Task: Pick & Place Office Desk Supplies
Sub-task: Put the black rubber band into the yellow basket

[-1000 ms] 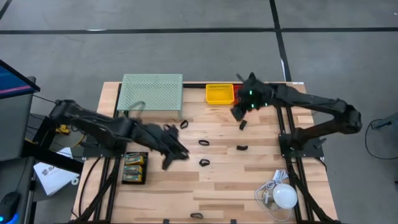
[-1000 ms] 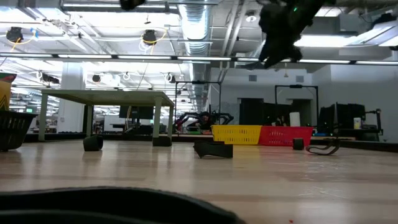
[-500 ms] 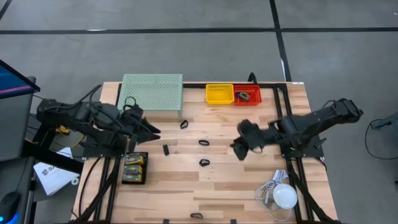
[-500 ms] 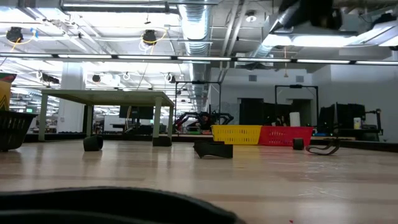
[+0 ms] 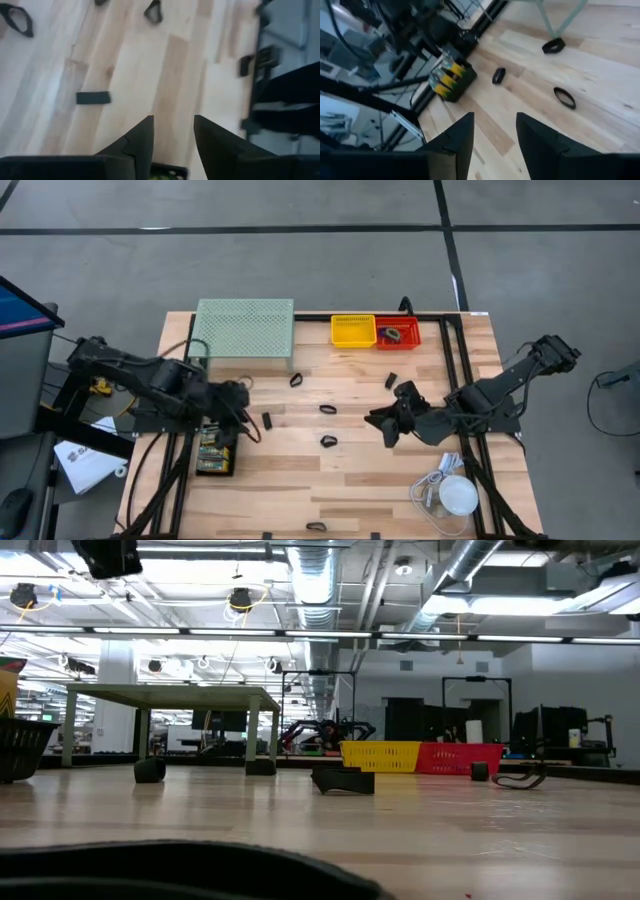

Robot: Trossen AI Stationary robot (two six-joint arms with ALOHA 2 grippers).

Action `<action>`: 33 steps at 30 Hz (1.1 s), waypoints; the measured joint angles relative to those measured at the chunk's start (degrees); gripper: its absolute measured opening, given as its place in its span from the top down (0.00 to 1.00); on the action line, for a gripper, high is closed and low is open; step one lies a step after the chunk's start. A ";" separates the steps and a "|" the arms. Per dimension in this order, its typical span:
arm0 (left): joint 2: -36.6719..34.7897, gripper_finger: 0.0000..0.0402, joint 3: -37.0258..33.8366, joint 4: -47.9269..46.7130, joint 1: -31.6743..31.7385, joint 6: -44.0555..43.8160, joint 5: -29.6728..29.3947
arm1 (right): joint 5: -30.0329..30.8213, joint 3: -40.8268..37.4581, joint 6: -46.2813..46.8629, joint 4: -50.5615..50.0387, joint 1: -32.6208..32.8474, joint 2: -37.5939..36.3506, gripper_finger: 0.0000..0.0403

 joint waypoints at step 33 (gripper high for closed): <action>24.12 0.52 0.01 1.32 13.04 22.20 2.72 | 4.25 0.04 -12.07 9.40 -3.12 -9.13 0.65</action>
